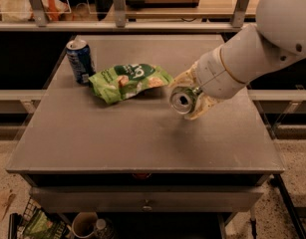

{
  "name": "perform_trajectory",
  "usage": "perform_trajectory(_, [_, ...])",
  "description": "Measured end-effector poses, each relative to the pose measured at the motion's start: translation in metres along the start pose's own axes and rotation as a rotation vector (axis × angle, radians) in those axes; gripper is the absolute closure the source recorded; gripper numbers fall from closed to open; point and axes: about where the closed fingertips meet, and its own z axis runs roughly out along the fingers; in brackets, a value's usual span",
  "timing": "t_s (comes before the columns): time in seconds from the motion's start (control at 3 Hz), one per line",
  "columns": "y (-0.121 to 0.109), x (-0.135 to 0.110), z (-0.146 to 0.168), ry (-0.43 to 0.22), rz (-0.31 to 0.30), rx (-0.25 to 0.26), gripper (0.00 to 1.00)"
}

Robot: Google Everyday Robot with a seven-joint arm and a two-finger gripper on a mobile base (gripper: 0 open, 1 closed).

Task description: Knock green can over

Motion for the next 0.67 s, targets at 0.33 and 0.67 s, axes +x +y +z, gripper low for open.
perform_trajectory(0.33, [0.016, 0.016, 0.008, 0.057, -0.017, -0.03, 1.0])
perform_trajectory(0.67, [0.028, 0.024, 0.013, 0.084, -0.03, -0.053, 1.0])
